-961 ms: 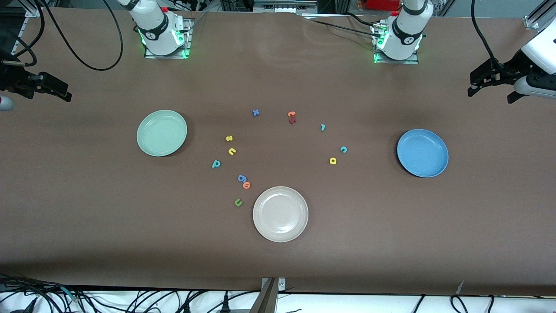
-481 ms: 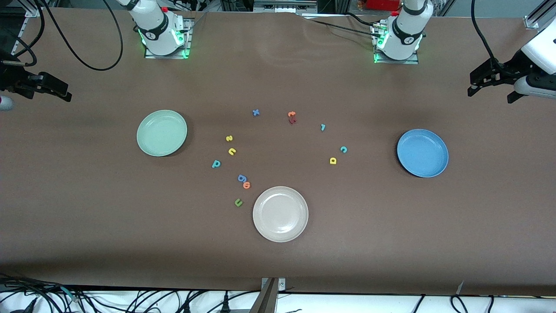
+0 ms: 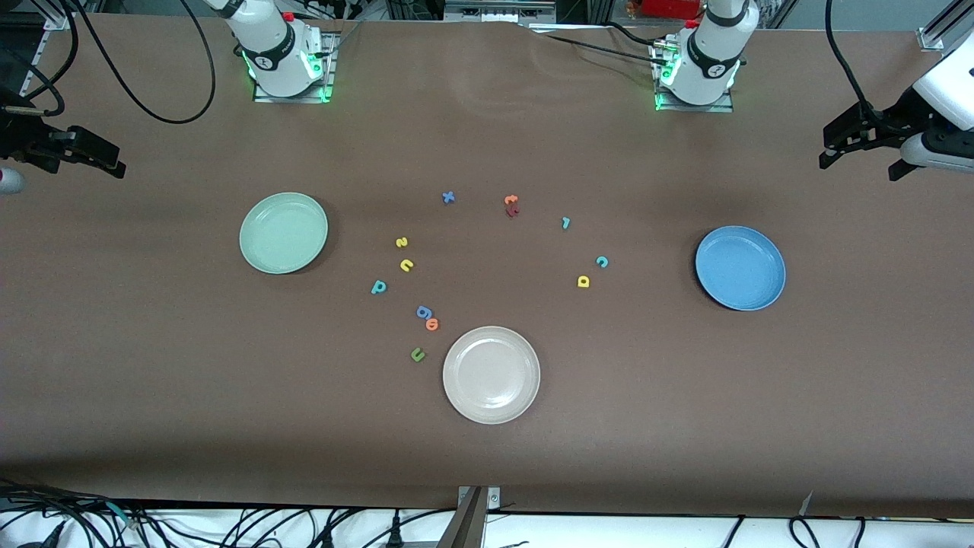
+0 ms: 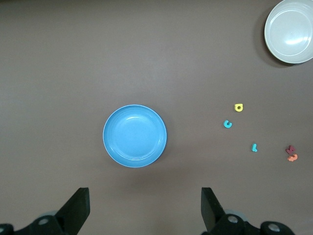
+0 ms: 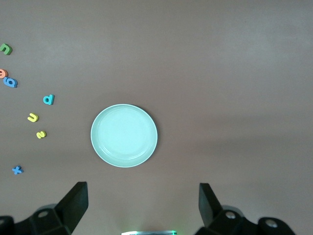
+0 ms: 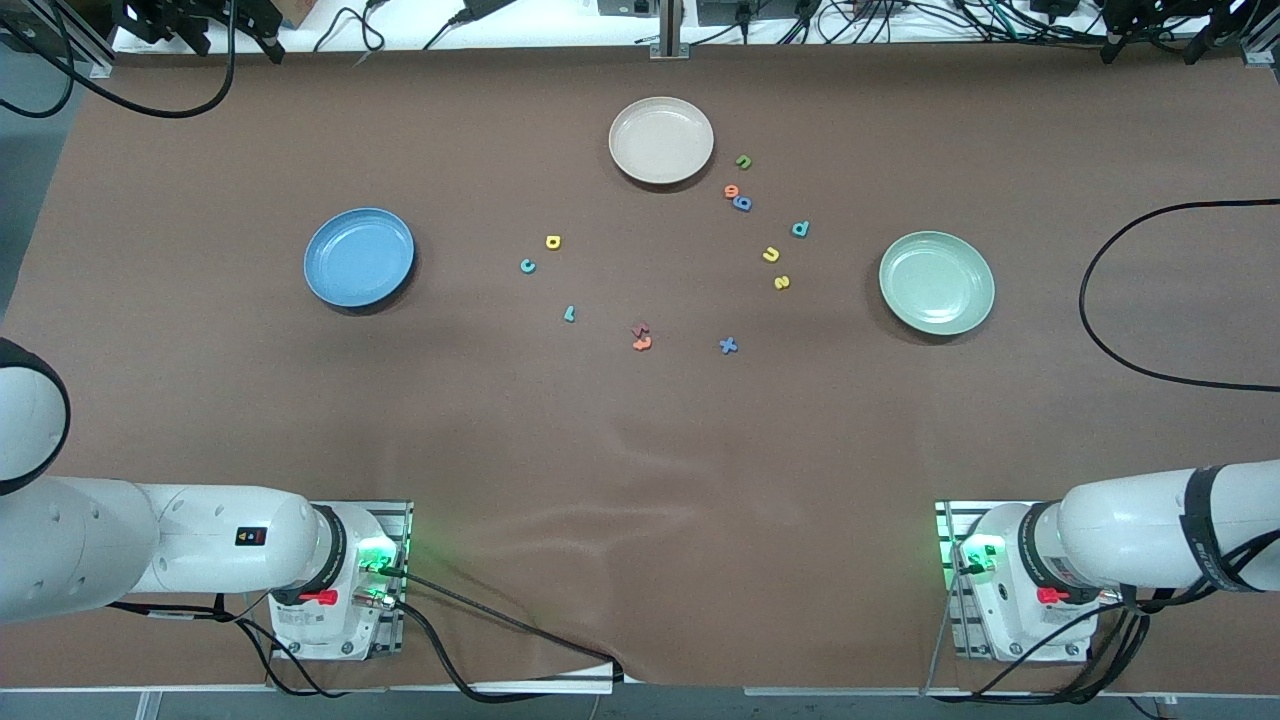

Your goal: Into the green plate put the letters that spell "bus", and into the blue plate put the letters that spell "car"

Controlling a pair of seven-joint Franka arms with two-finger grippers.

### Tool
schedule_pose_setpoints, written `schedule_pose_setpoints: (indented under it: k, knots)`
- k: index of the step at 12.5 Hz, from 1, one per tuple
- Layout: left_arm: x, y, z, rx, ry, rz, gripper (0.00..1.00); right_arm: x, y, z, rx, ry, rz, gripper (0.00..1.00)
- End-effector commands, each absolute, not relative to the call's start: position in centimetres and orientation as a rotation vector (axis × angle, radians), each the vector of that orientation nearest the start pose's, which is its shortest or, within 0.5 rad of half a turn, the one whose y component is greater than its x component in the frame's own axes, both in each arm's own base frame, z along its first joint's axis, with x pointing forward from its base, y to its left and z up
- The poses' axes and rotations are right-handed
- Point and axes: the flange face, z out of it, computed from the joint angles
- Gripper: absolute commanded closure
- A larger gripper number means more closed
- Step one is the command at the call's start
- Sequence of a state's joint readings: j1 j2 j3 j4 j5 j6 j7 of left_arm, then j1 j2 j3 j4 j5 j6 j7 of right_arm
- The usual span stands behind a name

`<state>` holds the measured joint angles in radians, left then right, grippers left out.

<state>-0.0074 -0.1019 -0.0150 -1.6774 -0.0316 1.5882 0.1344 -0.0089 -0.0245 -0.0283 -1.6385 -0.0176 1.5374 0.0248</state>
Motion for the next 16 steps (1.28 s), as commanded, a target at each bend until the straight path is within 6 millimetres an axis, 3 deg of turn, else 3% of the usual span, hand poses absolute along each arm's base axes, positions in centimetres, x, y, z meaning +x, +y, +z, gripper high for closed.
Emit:
schedule_pose_setpoints:
  k: [1,3,16]
  knots:
    - [52.1,-1.9,63.9,-3.171,0.244,-0.023,0.0,53.9,-2.3,60.5,-3.16,0.077,0.112,0.0]
    - [52.0,-2.8,64.3,-3.165,0.271,-0.034,0.0,53.9,-2.3,60.5,-3.16,0.077,0.112,0.0]
    - [52.0,-2.6,64.8,-3.166,0.264,-0.036,0.0,53.8,-2.2,60.4,-3.158,0.077,0.117,0.0]
